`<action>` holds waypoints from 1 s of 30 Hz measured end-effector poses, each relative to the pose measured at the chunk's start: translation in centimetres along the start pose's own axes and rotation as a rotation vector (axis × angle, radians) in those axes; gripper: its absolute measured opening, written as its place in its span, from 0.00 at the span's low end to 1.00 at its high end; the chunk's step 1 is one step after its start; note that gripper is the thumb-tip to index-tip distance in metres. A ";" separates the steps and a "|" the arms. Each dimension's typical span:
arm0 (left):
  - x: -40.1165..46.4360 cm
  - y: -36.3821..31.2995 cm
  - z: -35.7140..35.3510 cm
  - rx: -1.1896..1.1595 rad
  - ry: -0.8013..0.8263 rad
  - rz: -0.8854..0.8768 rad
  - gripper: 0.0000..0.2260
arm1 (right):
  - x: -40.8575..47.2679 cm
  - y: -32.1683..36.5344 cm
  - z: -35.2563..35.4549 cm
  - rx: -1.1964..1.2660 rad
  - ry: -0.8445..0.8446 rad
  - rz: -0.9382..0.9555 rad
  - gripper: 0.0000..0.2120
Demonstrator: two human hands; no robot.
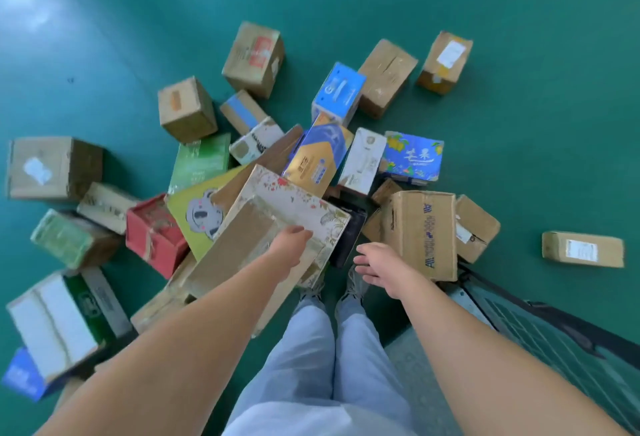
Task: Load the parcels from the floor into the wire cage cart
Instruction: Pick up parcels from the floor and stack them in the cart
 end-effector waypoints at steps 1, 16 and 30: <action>1.1 0.5 -0.8 -0.015 0.008 0.014 0.19 | 1.5 -0.1 -0.3 -0.031 -0.004 -0.013 0.07; 23.0 14.9 -14.8 -0.051 0.090 0.275 0.18 | 30.4 -8.7 -5.7 -0.218 -0.033 -0.233 0.07; 30.0 24.9 -2.3 -0.283 -0.505 0.453 0.17 | 41.3 -14.5 -11.7 0.089 -0.082 -0.238 0.50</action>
Point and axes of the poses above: each hand's wrist, its own x-axis towards the middle knuckle, its own z-axis out of the back of the hand, y = z × x, the point moved 9 cm from there along x, towards the middle knuckle, and after that the axes turned 8 degrees about x, right-handed, at the moved point
